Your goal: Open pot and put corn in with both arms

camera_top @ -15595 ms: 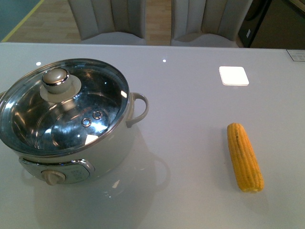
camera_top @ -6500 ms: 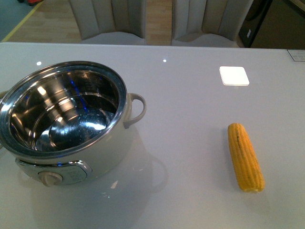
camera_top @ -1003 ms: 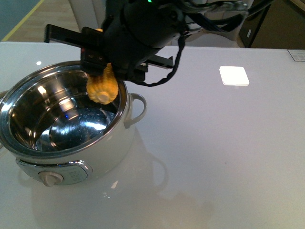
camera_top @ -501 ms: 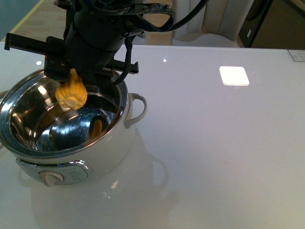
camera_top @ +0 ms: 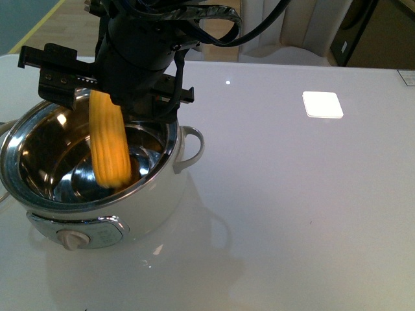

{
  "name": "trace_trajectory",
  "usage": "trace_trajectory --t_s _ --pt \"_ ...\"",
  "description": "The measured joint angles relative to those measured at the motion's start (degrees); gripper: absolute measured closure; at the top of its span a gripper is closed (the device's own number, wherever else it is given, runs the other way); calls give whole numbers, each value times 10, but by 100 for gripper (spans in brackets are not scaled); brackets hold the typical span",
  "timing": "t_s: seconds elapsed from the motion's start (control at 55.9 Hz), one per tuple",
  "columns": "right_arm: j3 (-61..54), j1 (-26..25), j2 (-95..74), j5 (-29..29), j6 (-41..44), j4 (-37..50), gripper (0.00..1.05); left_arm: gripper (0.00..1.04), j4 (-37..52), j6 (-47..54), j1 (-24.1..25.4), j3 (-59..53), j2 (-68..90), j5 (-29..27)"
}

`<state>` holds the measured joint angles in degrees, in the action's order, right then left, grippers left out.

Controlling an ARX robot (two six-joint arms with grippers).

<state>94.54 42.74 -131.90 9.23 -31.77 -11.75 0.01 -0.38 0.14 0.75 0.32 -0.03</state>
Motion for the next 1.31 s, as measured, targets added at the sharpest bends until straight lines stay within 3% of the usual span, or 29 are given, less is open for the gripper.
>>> trace_trajectory --t_s 0.179,0.394,0.591,0.788,1.021,1.307 --pt "-40 -10 23 -8 -14 23 9 7 0 0 0 0 0 0" --pt "-124 -81 125 -24 -31 84 9 7 0 0 0 0 0 0" --pt "-249 -158 257 -76 43 133 9 7 0 0 0 0 0 0" --pt "-400 -231 399 -94 117 193 9 7 0 0 0 0 0 0" --pt "-540 -316 566 -78 162 190 9 7 0 0 0 0 0 0" --pt "-634 -353 737 -68 188 144 9 7 0 0 0 0 0 0"
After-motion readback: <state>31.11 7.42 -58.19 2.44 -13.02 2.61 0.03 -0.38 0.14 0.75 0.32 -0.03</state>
